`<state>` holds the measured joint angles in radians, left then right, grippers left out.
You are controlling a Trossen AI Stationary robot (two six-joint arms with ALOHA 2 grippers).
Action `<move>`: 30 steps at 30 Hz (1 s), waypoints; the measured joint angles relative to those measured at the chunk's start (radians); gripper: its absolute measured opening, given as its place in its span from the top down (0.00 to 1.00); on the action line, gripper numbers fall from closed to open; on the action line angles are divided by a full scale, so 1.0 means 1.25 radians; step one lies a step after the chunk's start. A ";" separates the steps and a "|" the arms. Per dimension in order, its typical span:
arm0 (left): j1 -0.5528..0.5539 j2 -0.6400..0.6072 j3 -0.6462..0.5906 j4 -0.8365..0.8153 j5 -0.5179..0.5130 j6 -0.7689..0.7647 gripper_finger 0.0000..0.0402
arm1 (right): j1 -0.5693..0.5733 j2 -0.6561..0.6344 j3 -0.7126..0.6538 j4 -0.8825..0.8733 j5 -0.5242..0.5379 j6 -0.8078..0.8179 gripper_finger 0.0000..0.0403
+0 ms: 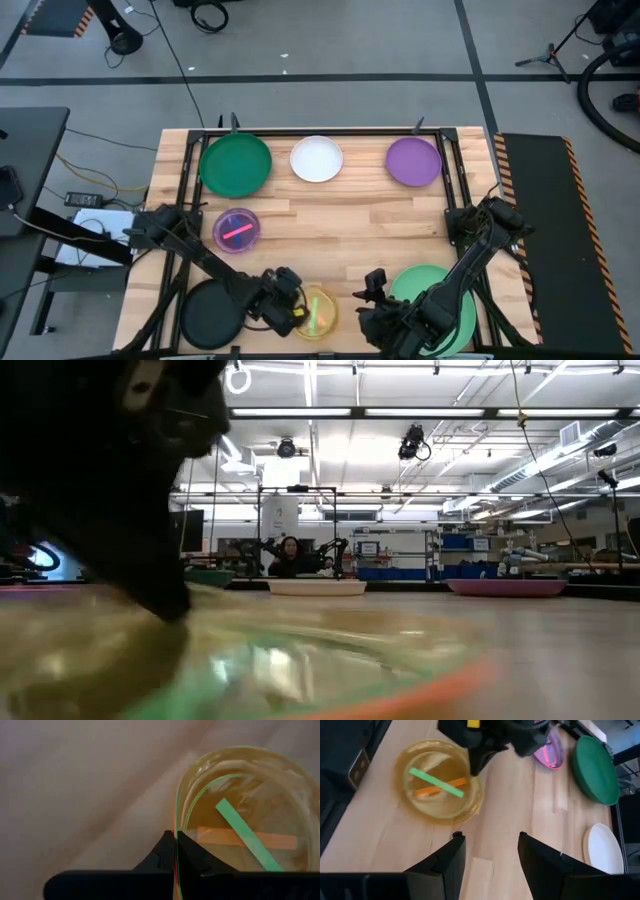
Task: Stack plastic plates
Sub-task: Stack the bottom stacked plates on top of the transparent red plate
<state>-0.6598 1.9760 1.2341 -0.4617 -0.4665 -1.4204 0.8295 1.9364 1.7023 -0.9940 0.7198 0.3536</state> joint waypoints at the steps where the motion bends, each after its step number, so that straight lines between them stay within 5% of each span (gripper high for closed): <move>1: 0.007 -0.022 0.000 -0.039 0.001 -0.006 0.98 | 0.000 -0.004 0.000 0.000 0.003 0.003 0.53; 18: 0.077 -0.462 -0.006 -0.822 -0.070 -0.052 0.98 | 0.000 -0.015 0.000 -0.001 0.013 -0.006 0.53; 30: 0.113 -0.844 -0.375 -0.690 -0.083 -0.118 0.98 | 0.000 -0.014 0.000 -0.001 -0.018 0.031 0.53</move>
<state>-0.5182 0.9213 0.7659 -1.3241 -0.5700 -1.5678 0.8295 1.9182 1.7023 -0.9950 0.6978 0.3923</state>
